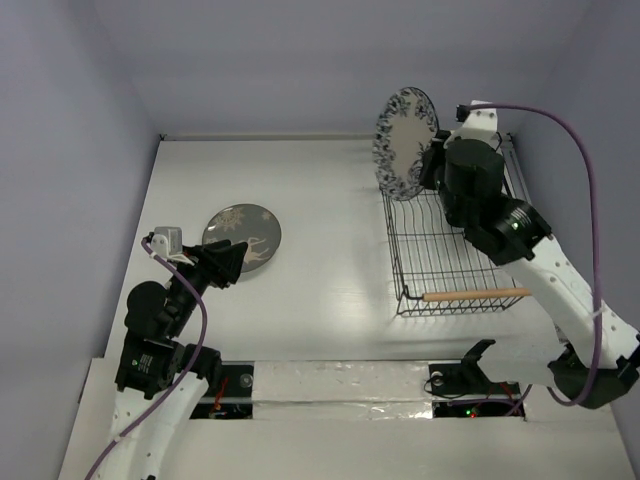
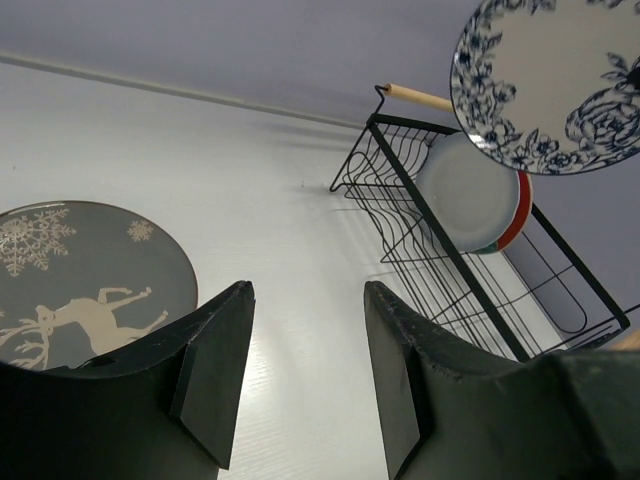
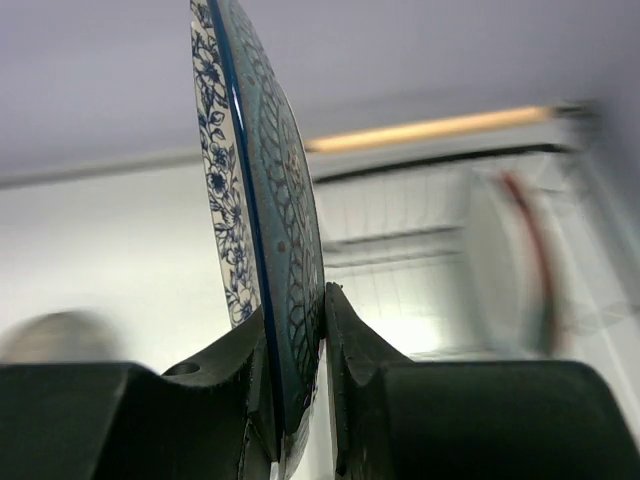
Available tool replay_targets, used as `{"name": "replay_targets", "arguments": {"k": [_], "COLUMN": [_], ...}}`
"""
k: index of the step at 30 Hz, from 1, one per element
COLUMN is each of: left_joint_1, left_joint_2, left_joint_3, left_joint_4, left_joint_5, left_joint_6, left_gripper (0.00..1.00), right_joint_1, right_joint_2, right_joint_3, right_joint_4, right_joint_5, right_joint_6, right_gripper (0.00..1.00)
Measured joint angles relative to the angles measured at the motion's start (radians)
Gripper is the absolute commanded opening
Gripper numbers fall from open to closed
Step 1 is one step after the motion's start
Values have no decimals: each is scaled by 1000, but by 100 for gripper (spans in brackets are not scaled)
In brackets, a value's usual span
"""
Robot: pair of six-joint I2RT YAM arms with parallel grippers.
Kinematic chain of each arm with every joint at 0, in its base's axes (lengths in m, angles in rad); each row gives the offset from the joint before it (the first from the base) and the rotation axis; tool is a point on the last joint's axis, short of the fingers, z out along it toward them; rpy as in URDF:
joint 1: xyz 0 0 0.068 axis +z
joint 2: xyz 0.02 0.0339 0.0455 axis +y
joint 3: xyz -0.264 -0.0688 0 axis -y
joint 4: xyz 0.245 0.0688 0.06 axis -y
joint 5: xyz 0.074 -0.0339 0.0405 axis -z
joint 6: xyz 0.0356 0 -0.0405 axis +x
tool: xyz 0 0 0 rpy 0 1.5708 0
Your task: Unload the plates from the dish rack
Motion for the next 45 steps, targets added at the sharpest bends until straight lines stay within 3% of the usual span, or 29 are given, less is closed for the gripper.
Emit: {"name": "replay_targets", "arguments": {"k": [5,10,14,21,29,32,36,45], "left_joint_1": [7,9,10,20,20,20,20,20], "left_joint_2": [0,0,-2,-6,-7,-8,-12,-13], "left_joint_3": [0,0,0,0,0,0,0,0], "left_joint_4": [0,-1,-2,-1,-1,-1,-1,-1], "left_joint_5": [-1,-10,-21,-26,-26,-26,-26,-25], "left_joint_6": [0,0,-1,-1,-1,-1,-1,-1], "left_gripper": [45,45,45,45,45,45,45,45], "right_joint_1": [23,51,99,163,175,174,174,198], "right_joint_2": [-26,242,484,737,866,892,917,920], "right_joint_3": [-98,-129,-143,-132,-125,-125,-115,-19], "right_joint_4": [223,505,588,668,813,848,871,752], "right_joint_5": [-308,-561,-700,-840,-894,-900,-912,-893], "right_joint_6": [161,348,473,632,780,816,846,753], "right_gripper": [0,0,0,0,1,8,31,68]}}
